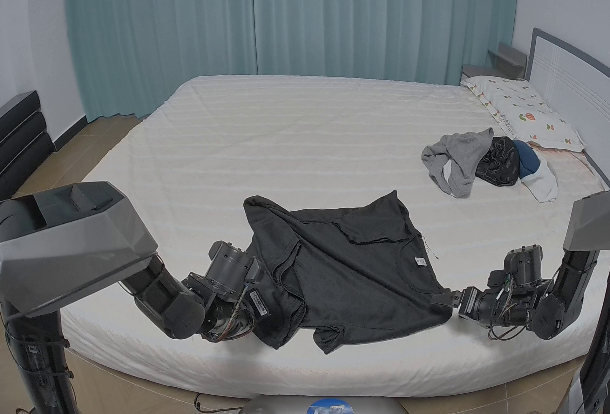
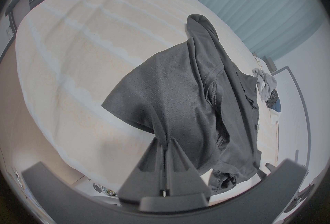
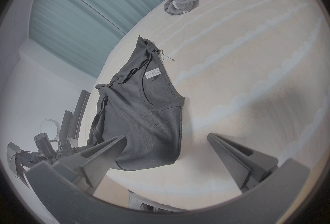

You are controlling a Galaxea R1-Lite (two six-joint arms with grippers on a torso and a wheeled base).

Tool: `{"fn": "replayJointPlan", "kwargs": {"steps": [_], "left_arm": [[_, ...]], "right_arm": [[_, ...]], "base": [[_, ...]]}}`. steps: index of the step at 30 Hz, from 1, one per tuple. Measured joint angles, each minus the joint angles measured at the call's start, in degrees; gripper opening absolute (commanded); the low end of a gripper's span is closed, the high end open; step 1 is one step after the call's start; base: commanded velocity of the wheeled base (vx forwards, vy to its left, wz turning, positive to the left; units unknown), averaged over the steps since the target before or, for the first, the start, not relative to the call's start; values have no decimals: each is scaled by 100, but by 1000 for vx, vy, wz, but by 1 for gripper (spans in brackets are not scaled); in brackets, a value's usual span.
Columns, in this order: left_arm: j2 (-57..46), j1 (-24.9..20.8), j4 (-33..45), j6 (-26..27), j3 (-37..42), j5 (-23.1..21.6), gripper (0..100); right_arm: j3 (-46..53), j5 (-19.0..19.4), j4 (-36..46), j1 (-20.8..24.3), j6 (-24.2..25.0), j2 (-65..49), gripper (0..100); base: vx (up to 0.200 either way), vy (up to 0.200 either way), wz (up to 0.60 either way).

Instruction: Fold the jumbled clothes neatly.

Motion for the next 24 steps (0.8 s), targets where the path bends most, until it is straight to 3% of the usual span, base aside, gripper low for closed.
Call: {"fn": "replayJointPlan", "kwargs": {"steps": [10, 15, 19, 24], "left_arm": [[-588, 623, 2, -272, 79, -205, 0], [-918, 1067, -5, -636, 83, -931, 0], [-1128, 1591, -24, -1224, 38, -1542, 0], [-1246, 2233, -55, -1730, -30, -1922, 0]], "right_arm": [[24, 2, -2, 162, 22, 77, 100], [20, -15, -9, 265, 22, 165, 100], [-22, -23, -17, 317, 46, 228, 100], [-130, -39, -20, 378, 84, 339, 100]], "base": [[0, 0, 0], [0, 0, 0], [0, 0, 0], [0, 0, 0]]}}
